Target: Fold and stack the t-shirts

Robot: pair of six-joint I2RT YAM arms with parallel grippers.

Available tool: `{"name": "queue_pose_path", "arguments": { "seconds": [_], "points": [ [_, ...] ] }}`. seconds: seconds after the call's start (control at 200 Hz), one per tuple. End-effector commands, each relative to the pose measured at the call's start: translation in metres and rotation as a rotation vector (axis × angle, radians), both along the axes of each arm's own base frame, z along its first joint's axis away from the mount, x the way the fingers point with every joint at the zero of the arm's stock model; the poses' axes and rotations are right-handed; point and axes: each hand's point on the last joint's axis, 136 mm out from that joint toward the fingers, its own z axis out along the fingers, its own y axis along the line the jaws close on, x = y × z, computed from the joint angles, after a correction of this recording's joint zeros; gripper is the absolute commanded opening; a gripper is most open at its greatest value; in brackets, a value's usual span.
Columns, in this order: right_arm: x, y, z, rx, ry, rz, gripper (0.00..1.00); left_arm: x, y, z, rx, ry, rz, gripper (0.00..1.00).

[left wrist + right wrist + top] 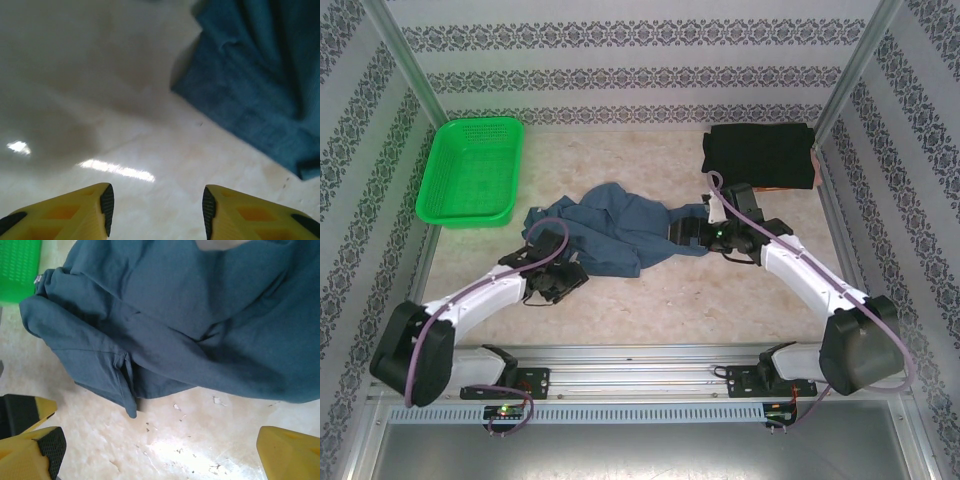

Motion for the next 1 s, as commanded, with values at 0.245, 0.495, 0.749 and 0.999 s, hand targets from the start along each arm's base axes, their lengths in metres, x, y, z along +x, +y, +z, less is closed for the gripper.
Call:
{"name": "queue_pose_path", "arguments": {
  "seconds": [0.245, 0.495, 0.749, 0.999],
  "points": [
    [-0.01, -0.015, 0.006, 0.028, -0.029, 0.009, 0.98, 0.061, -0.01, -0.006, -0.022, -0.116, 0.083, 0.48],
    [-0.012, -0.023, 0.0, 0.042, -0.011, -0.005, 0.98, 0.068, -0.012, -0.02, 0.002, -0.084, 0.073, 0.42],
    [-0.007, -0.051, -0.021, -0.017, 0.055, -0.08, 0.98, 0.095, -0.021, -0.024, 0.001, -0.123, 0.049, 0.3],
    [0.002, -0.084, -0.073, -0.109, 0.281, -0.181, 0.94, 0.109, -0.021, -0.009, 0.061, -0.152, -0.005, 0.0]
  ]
}}
